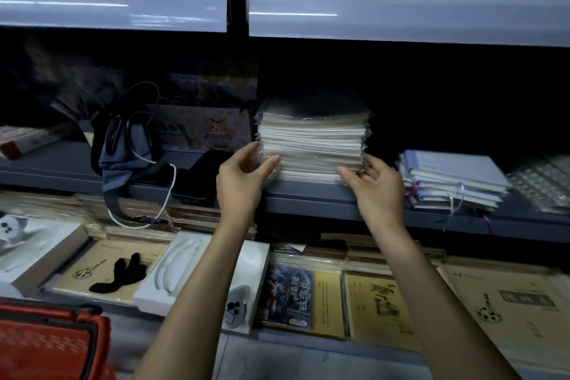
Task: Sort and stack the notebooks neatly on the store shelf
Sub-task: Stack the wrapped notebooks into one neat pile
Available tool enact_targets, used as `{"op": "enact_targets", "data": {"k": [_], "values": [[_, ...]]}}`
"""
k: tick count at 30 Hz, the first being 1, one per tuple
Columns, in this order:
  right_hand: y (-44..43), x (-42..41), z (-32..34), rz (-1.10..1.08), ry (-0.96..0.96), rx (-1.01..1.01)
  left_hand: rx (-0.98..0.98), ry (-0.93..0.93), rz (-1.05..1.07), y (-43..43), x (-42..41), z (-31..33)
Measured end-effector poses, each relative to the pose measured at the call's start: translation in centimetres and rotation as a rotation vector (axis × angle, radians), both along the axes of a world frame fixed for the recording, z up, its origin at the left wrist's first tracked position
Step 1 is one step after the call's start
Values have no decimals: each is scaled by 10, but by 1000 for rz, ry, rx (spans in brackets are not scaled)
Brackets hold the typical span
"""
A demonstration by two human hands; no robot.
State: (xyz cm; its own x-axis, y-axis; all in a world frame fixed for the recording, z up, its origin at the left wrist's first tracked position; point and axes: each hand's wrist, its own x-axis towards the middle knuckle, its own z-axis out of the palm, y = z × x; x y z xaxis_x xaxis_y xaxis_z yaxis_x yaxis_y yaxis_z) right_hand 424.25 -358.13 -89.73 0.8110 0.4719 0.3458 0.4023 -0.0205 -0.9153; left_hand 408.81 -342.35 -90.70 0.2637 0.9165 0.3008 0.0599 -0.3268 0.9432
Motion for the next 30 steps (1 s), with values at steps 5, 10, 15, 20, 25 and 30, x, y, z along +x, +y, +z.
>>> {"op": "enact_targets", "data": {"k": [5,10,15,20,25,30], "values": [[1,8,-3,-7,60,104,-33,-104,-2,4,2,5],[10,13,-10,-86,63,130,-79,-150,11,12,8,0],[17,15,-13,-134,88,164,-93,-173,56,17,11,0],[17,16,-10,-175,78,143,-96,-160,102,13,13,1],[10,11,-8,-128,88,129,-64,-111,67,-2,7,3],[13,14,-9,-138,107,148,-77,-82,140,0,10,6]]}}
